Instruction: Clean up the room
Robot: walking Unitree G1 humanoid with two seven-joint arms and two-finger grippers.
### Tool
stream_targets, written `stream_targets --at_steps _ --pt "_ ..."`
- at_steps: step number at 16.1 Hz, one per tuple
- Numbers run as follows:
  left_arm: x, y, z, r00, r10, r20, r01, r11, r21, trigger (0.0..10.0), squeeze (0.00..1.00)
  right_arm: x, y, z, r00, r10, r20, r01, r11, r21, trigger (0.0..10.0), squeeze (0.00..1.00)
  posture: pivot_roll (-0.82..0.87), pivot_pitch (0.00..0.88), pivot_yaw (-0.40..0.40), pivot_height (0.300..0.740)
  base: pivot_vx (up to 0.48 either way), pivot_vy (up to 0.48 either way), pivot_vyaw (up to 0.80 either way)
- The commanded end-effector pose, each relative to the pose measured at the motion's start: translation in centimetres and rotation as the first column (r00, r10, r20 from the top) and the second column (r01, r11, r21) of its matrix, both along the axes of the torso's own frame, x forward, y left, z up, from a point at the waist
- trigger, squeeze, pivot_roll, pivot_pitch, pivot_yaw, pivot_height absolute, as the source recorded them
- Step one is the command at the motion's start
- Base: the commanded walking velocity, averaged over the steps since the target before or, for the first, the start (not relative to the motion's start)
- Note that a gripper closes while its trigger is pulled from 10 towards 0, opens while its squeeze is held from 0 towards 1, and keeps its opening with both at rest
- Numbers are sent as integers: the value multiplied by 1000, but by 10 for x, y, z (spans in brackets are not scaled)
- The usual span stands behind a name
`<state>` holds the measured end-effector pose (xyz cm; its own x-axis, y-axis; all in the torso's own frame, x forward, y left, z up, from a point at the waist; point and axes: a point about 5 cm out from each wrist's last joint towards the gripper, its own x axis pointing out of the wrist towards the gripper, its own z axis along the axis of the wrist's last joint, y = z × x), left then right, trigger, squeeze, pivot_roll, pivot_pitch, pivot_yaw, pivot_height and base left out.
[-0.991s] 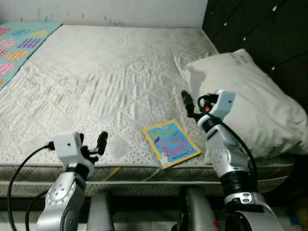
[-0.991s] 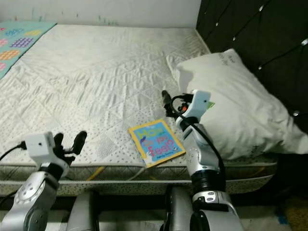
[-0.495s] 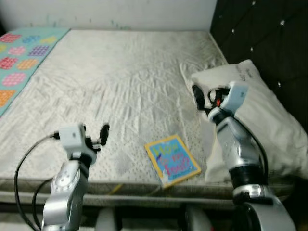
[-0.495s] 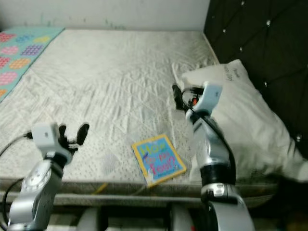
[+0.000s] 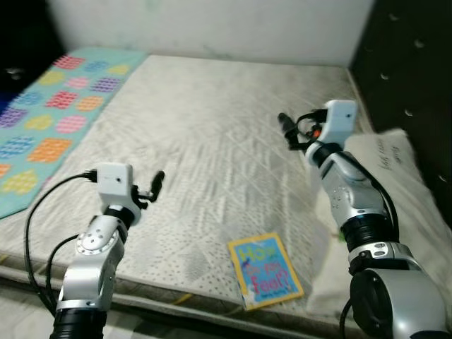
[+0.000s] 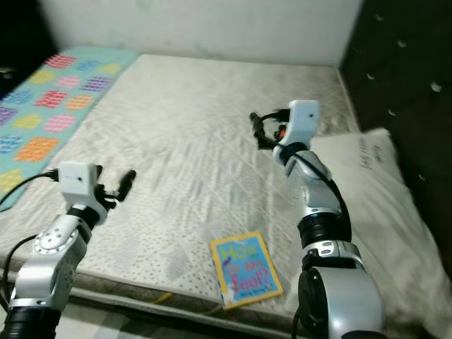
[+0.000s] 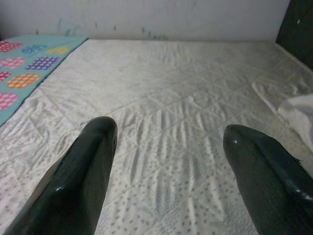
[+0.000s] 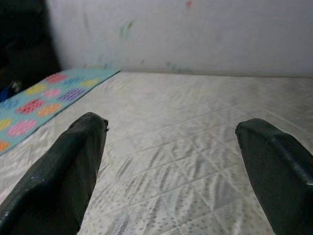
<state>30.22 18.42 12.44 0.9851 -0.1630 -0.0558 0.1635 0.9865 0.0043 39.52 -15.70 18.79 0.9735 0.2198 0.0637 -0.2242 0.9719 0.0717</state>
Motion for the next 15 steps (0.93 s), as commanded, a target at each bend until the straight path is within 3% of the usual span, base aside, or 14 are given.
stream_targets --at_steps 1,4,5,7,8,12,15 --pt "-6 -2 -14 998 -42 -38 43 998 46 10000 0 -5 3 -18 999 4 -44 -6 999 -45 10000 0 23 0 17 740 0 0 0" --pt "-10 -10 -20 1000 -22 -20 22 1000 4 10000 0 -21 5 -48 997 -17 -74 15 999 -36 10000 0 24 0 14 740 0 0 0" --pt "-11 -12 -19 1000 -6 -4 6 1000 -3 10000 0 -23 3 -53 995 -58 -81 57 998 -13 10000 0 23 0 13 740 0 0 0" --pt "-15 -12 -25 997 80 -22 -82 989 -119 10000 0 -33 -8 -66 972 -210 -110 218 974 69 10000 0 34 0 -7 740 0 0 0" --pt "-14 -11 -27 994 100 -31 -104 985 -138 10000 0 -35 -9 -67 968 -232 -95 238 969 62 10000 0 35 0 -10 740 0 0 0" --pt "-4 -8 -25 994 104 12 -103 991 -90 10000 0 -47 -15 -77 941 -320 -112 327 943 54 10000 0 -5 0 -40 740 0 0 0" --pt "-8 -3 -30 989 149 13 -147 984 -102 10000 0 -58 -11 -78 952 -298 -73 301 953 26 10000 0 -55 0 22 740 0 0 0"
